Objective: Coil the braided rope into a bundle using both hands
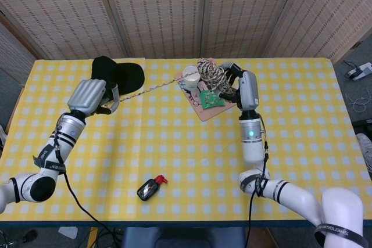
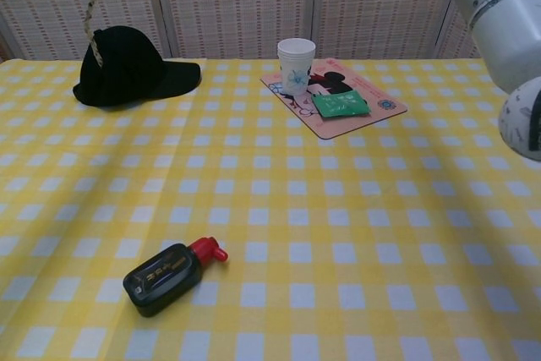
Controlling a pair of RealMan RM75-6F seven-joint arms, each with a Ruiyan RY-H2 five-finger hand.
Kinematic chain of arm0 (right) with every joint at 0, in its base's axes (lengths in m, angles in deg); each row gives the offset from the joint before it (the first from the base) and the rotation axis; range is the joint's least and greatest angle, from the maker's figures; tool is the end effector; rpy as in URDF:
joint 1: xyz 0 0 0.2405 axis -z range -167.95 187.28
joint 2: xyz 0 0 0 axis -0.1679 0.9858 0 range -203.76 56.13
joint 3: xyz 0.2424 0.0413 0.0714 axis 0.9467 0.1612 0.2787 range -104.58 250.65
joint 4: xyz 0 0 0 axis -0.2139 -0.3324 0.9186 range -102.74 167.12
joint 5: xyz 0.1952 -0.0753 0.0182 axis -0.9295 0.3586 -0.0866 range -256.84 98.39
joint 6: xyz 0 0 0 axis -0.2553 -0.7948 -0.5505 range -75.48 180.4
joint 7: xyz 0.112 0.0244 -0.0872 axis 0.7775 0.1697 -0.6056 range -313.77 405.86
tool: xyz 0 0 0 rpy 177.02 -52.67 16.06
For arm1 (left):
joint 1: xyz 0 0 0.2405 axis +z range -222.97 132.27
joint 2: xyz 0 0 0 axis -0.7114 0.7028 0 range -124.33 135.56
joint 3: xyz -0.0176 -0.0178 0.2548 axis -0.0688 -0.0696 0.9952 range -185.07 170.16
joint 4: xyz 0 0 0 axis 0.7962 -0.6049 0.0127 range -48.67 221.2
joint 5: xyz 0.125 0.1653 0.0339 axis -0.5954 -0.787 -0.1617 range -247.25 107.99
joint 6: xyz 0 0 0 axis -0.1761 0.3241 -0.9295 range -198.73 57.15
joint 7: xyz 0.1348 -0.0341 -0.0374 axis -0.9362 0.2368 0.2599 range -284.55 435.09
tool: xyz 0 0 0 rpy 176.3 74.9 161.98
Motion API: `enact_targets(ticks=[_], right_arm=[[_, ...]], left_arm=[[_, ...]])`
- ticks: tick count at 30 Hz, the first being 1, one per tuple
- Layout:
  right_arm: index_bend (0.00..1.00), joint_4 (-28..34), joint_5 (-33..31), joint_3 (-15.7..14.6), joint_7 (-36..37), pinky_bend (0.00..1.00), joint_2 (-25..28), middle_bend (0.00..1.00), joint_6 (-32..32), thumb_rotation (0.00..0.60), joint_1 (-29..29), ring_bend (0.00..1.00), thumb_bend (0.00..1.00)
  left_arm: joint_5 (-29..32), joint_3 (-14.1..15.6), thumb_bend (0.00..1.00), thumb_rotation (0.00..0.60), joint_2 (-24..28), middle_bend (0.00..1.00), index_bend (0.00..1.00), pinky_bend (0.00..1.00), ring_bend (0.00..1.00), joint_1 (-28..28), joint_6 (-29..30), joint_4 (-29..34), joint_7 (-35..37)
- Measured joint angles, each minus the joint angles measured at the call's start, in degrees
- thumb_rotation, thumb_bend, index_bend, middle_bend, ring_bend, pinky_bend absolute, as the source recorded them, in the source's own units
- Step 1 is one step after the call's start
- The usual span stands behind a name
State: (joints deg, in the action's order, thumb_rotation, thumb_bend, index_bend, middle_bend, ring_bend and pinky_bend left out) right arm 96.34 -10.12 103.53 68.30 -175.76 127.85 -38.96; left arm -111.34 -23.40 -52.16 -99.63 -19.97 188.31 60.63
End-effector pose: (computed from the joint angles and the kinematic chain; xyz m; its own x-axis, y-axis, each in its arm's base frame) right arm -0.0891 -0.4244 0.0521 -0.4509 0.1449 0.8807 -0.8448 -0.3878 -0.3687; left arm -0.0952 0.4013 0.1507 0.3506 0.1762 0.9198 0.9198 -0.2494 -0.3028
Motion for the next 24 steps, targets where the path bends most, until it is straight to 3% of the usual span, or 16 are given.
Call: enact_targets(ticks=[14, 24], right_arm=[[0.83, -5.9, -3.5, 2.4, -2.2, 0.66, -3.0, 0.66, -0.4, 0.600, -1.3, 0.60, 0.37], [0.83, -7.8, -5.1, 3.0, -5.7, 0.66, -4.2, 0.66, -1.1, 0.600, -2.4, 0.61, 0.38]], left_arm=[[-6.8, 0.0, 0.40, 0.600, 5.6, 1.00, 0.74, 1.00, 1.00, 1.9, -2.0, 5.5, 3.2], [-12.2, -0.2, 0.40, 0.600, 6.4, 1.00, 0.76, 1.00, 1.00, 2.9, -2.2, 6.2, 5.5]])
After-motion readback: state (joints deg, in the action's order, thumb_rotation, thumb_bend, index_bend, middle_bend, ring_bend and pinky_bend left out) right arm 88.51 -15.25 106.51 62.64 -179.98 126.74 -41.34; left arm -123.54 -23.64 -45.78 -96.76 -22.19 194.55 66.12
